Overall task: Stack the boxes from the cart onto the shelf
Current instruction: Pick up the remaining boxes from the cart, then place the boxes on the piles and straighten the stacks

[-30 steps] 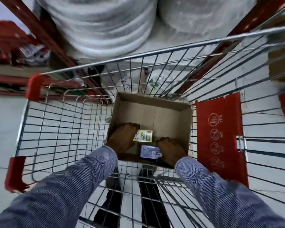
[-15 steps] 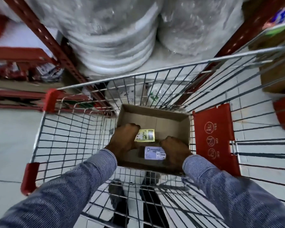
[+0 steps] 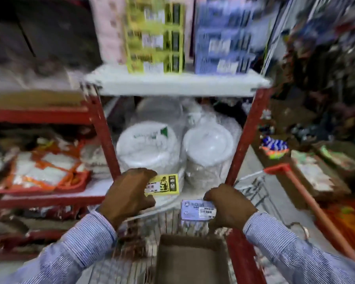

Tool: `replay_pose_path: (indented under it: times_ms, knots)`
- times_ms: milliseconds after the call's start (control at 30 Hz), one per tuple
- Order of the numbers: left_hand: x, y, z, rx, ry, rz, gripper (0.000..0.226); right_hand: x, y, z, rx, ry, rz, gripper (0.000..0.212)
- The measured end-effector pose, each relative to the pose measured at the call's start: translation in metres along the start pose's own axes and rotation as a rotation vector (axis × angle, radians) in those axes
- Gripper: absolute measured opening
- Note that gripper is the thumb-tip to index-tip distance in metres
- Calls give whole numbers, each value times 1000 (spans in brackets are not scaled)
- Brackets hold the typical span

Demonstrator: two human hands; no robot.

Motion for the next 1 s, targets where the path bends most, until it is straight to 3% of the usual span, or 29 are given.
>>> replay_pose_path:
  times_ms: [167, 300, 500, 733, 1000]
  knots:
    - [130, -16, 11, -34, -88, 203, 67, 122, 17, -10, -13, 12, 248, 55]
    - [195, -28, 21, -75, -118, 324, 64, 198, 26, -10, -9, 13, 430, 59]
    - [266, -61, 30, -93, -150, 464, 69, 301, 31, 1, -17, 2, 702, 41]
    - [301, -117, 26, -132, -149, 562, 65, 366, 0, 18, -54, 33, 892, 35]
    - [302, -176, -2, -139, -171, 566, 49, 383, -66, 29, -30, 83, 911, 44]
Point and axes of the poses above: each hand's wrist, its own y-axis away from the middle knuckle, its own x-axis out of the back of the hand, z = x × y, the point moved 4 cm from there along -y, towards the middle knuckle, and after that the axes turned 10 degrees about -x, right-handed, at the moved point
